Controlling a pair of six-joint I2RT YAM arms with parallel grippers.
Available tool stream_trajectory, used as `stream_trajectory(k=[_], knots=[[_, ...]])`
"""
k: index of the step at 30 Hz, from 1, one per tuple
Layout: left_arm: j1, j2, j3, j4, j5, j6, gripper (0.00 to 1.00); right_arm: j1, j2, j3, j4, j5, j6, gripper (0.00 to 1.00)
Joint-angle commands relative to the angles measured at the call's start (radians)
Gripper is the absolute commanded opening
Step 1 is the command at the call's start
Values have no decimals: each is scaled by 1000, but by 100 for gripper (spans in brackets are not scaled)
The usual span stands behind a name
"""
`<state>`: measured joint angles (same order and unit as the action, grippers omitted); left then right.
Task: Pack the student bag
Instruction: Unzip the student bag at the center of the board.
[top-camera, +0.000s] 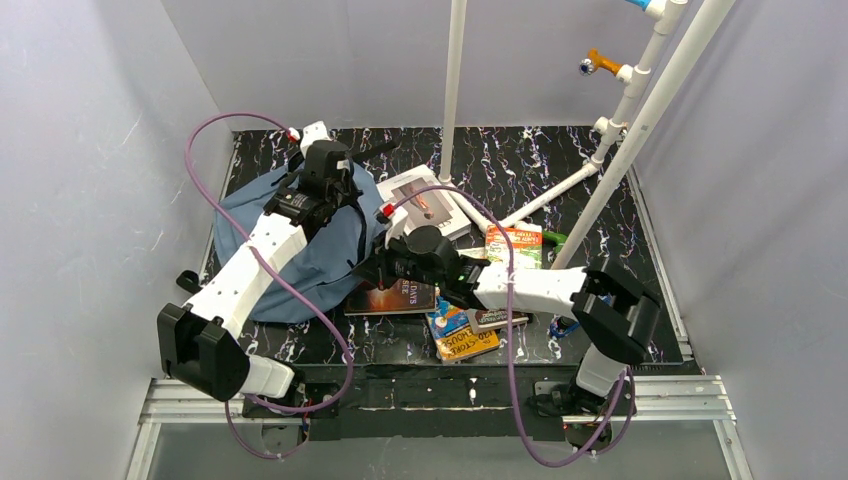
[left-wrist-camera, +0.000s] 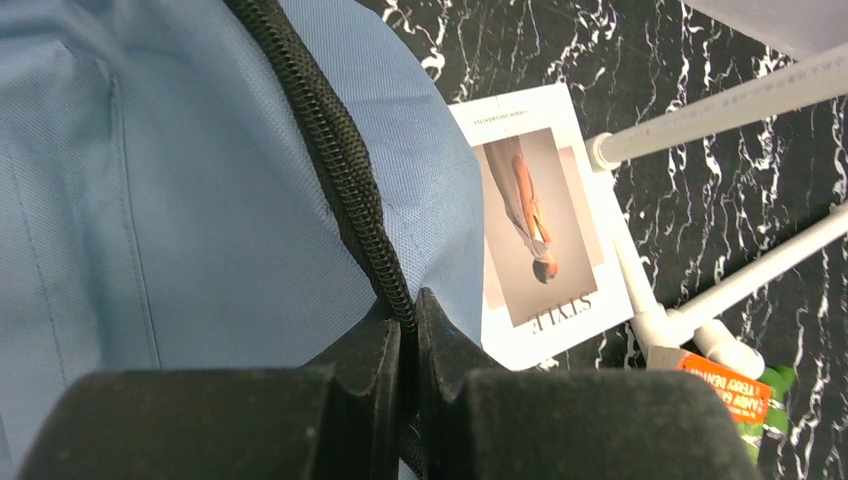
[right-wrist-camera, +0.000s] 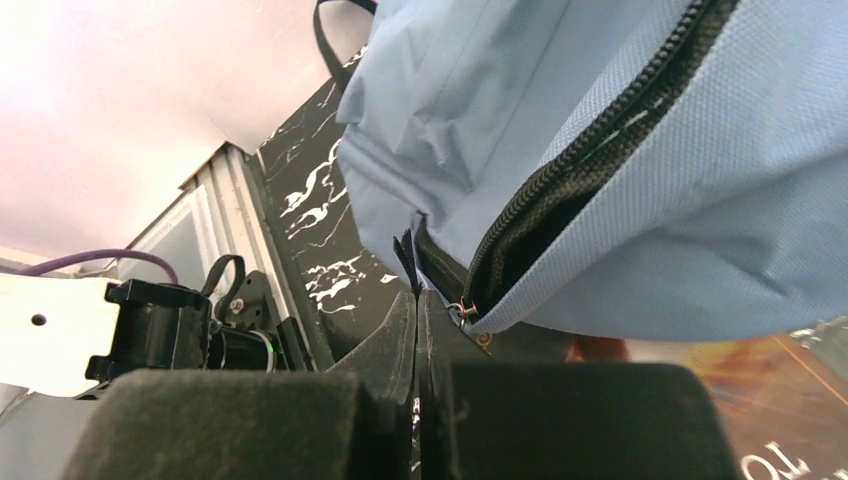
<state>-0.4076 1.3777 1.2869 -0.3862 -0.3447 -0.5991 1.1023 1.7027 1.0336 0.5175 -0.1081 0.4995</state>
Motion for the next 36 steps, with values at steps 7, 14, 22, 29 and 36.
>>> stream_trajectory(k=[7,14,22,29,36], knots=[[54,-118,-7,270,-323,55,0,-53,-252,-21,-299,95,-61,1],[69,-140,17,155,-39,64,9,-94,-199,9,-265,8,-43,1],[69,-217,-76,-21,323,115,88,-108,-184,-46,-170,-10,34,1],[68,-431,-308,-33,572,149,89,-170,-204,-87,-169,14,88,1],[11,-480,-569,107,766,45,77,-226,-214,-92,-157,-45,118,1]])
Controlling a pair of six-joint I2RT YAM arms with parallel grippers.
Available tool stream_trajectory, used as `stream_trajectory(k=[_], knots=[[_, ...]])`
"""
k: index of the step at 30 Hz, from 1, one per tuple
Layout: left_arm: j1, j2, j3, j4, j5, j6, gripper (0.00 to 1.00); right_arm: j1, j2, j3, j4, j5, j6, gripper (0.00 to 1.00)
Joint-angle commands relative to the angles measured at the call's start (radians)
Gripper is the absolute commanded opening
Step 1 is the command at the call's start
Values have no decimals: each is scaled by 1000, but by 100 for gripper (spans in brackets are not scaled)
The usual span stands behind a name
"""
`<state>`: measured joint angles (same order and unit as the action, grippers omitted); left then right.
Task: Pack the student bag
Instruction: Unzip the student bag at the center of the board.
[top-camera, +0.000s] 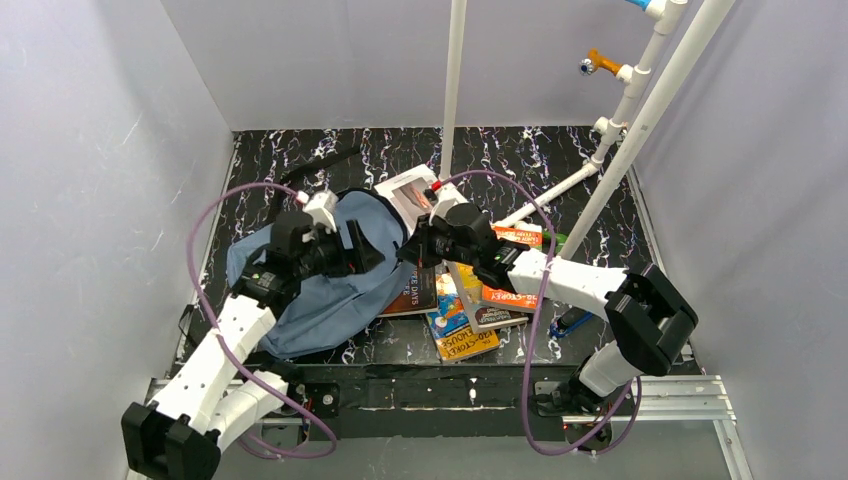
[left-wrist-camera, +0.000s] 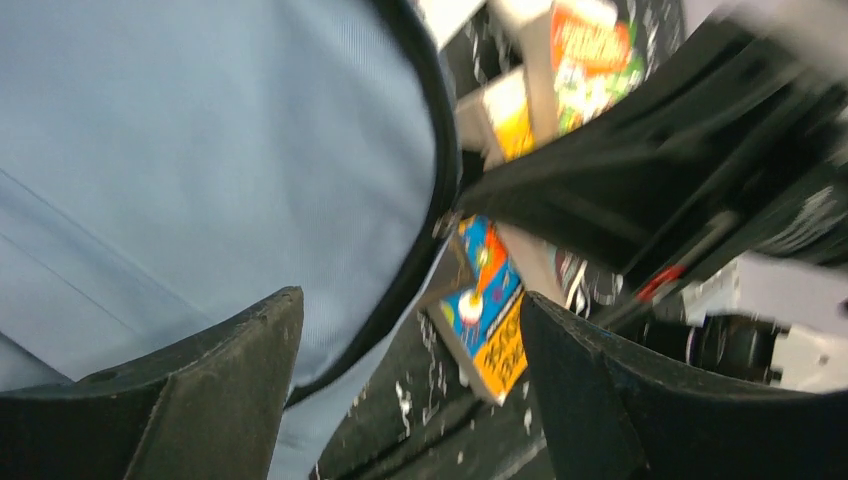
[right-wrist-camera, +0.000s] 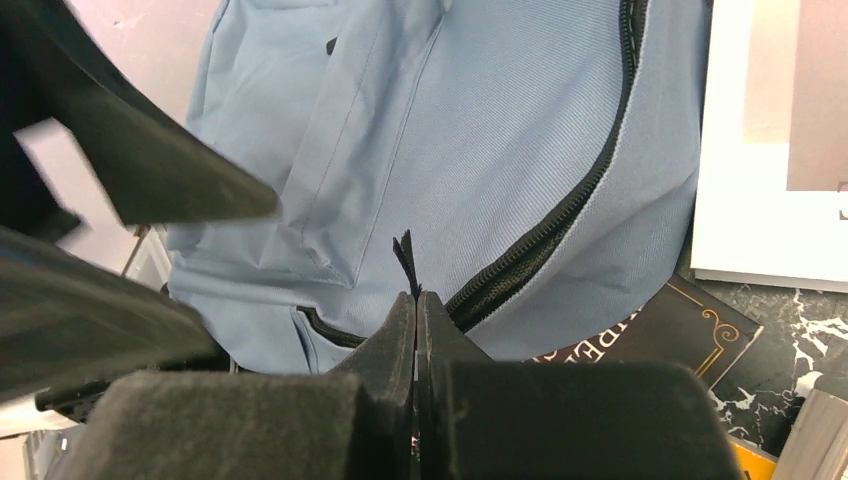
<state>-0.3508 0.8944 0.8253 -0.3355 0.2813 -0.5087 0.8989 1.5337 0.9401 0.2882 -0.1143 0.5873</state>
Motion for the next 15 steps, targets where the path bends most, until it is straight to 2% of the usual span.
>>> stream_trajectory(k=[1,5,9,11,13,15], knots=[[-71,6,-122,60,116,-49,76,-29,-48,3,72,-43,32,1],[-140,40,-152,66,20,-47,68,-42,-58,9,65,-54,36,1],[-163,108,-161,76,1,-50,57,-51,-61,12,64,-60,36,1],[-169,127,-171,76,-19,-56,43,-53,-60,15,64,-61,36,1],[-171,133,-187,79,-36,-68,21,-60,-58,18,65,-58,37,1],[-173,133,-209,85,-33,-78,12,-69,-54,31,65,-58,36,1]])
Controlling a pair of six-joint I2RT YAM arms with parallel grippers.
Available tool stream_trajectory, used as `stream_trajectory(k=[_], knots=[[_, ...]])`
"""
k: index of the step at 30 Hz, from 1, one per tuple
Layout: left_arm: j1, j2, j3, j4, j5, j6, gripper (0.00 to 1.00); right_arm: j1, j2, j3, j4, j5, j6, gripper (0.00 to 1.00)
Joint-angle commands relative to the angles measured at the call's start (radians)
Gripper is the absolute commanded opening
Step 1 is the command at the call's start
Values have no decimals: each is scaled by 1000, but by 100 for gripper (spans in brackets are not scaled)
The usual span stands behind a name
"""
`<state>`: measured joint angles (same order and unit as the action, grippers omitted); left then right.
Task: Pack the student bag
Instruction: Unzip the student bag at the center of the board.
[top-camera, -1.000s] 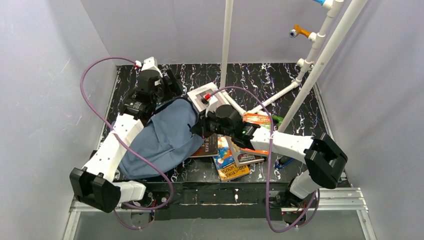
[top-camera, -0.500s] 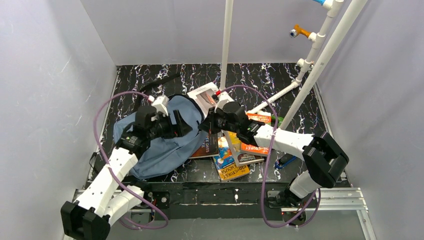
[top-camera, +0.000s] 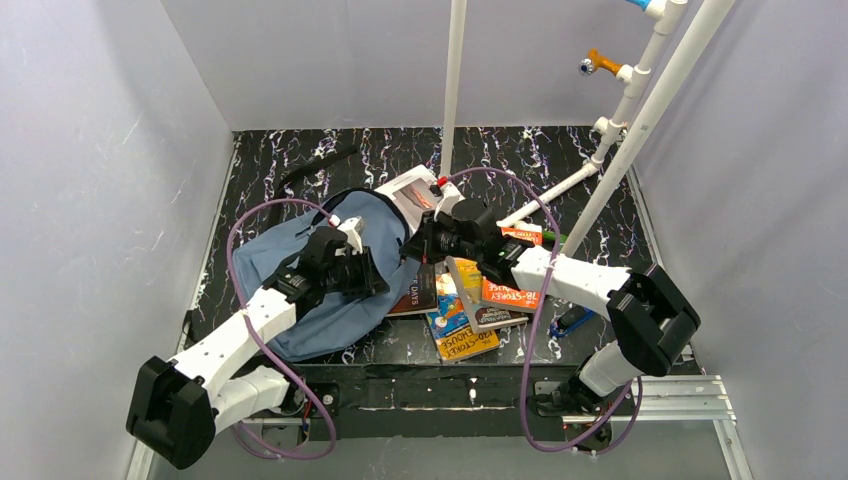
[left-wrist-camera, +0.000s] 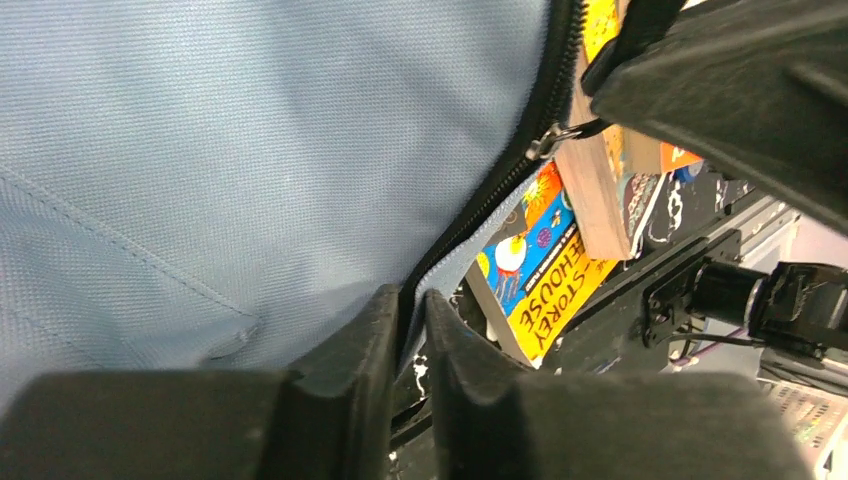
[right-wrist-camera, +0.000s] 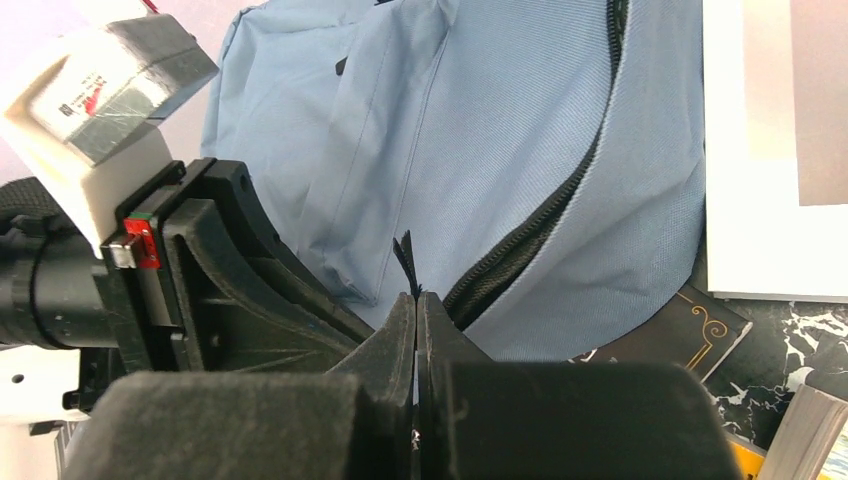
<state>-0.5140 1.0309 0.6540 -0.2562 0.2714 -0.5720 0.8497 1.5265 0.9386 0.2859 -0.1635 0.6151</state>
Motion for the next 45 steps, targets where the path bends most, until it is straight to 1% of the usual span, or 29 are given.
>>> stream_trajectory(k=[1,3,6,9,11,14,15,16,18,19,21,22,25,27,30,34,36,41,43,45], knots=[[-11,-7,-50,7,-22,-21,8,-28,-42,44,65,-7,4,1],[-12,-17,-77,9,-19,-34,0,-40,-29,71,55,-5,-8,1],[-14,-38,-119,17,-5,-53,0,-72,-5,111,31,17,-27,1],[-15,-67,-143,19,4,-64,0,-111,24,132,50,-10,-16,1],[-15,-85,-149,20,7,-76,0,-114,38,151,45,-20,-22,1],[-15,-93,-137,41,29,-102,0,-110,63,159,70,-91,3,1],[-15,-87,-128,63,50,-115,6,-107,69,149,85,-109,18,1],[-15,-77,-113,87,85,-132,15,-105,68,137,91,-117,23,1],[-15,-45,-68,128,155,-179,39,-104,53,109,96,-119,25,1],[-14,-27,-42,147,179,-204,45,-104,42,94,96,-114,24,1],[-9,0,17,149,195,-247,50,-104,19,73,91,-106,19,1],[-5,14,47,138,189,-266,51,-103,6,66,84,-106,16,1],[48,42,131,55,139,-328,46,-103,-15,52,79,-112,9,1],[91,59,180,-1,90,-382,46,-103,-26,40,80,-109,8,1],[144,59,204,-7,26,-443,48,-103,-36,22,94,-109,13,1],[161,93,244,42,-61,-497,73,-102,-43,10,106,-118,16,1],[160,160,325,1,-72,-490,76,-101,-45,11,106,-120,13,1],[156,372,536,-188,-128,-493,71,-98,-46,18,101,-121,2,1],[153,436,582,-212,-130,-499,69,-95,-46,20,99,-120,-4,1],[148,493,618,-213,-125,-507,65,-91,-46,19,97,-119,-8,1]])
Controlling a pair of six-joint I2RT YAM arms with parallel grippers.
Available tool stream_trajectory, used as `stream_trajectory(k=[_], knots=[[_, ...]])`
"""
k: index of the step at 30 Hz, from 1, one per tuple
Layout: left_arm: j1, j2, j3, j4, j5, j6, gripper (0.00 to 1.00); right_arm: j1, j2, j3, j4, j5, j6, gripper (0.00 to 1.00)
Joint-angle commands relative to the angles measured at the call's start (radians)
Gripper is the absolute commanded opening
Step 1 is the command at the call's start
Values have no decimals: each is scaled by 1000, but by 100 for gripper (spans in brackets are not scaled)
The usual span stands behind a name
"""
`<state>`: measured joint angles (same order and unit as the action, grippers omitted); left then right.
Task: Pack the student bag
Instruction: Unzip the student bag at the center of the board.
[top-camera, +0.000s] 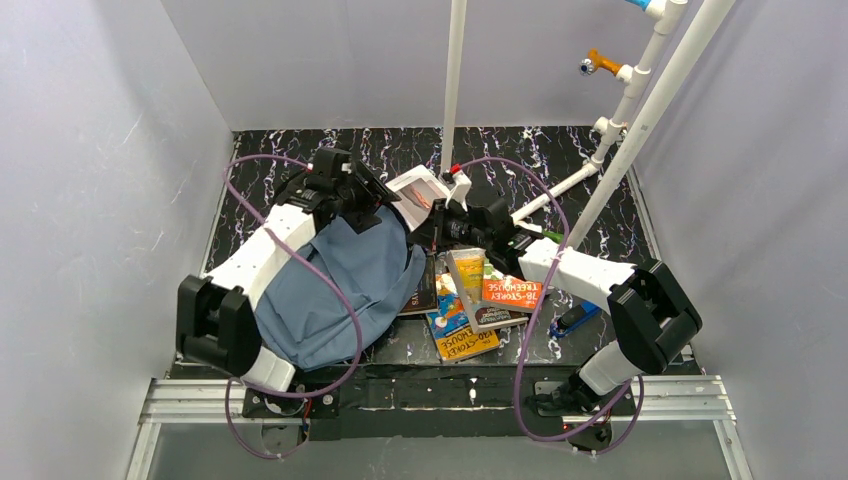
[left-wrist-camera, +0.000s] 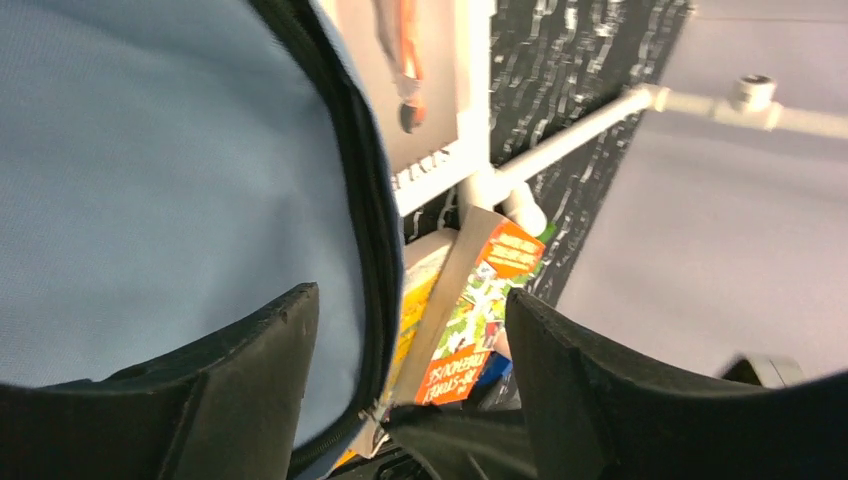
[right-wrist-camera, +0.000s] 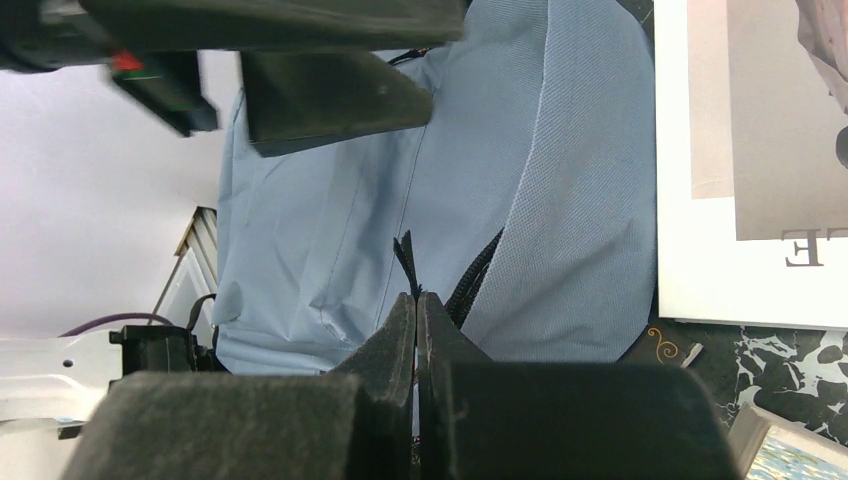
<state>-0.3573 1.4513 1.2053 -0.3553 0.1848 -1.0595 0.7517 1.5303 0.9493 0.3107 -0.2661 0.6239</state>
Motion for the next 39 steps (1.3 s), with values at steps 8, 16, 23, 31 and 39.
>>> stream_trajectory(k=[8,16,23,31,39], knots=[[-28,240,192,-117,-114,12,44,23,-44,21,41,-4,-47,1],[-21,366,317,-89,-171,54,0,78,-42,45,-25,41,-103,1],[2,435,433,-61,-264,21,0,258,-75,19,-58,131,-86,1],[5,436,515,-87,-299,90,0,420,-58,-77,33,204,1,1],[6,402,511,-93,-301,148,0,455,22,-79,109,119,17,1]])
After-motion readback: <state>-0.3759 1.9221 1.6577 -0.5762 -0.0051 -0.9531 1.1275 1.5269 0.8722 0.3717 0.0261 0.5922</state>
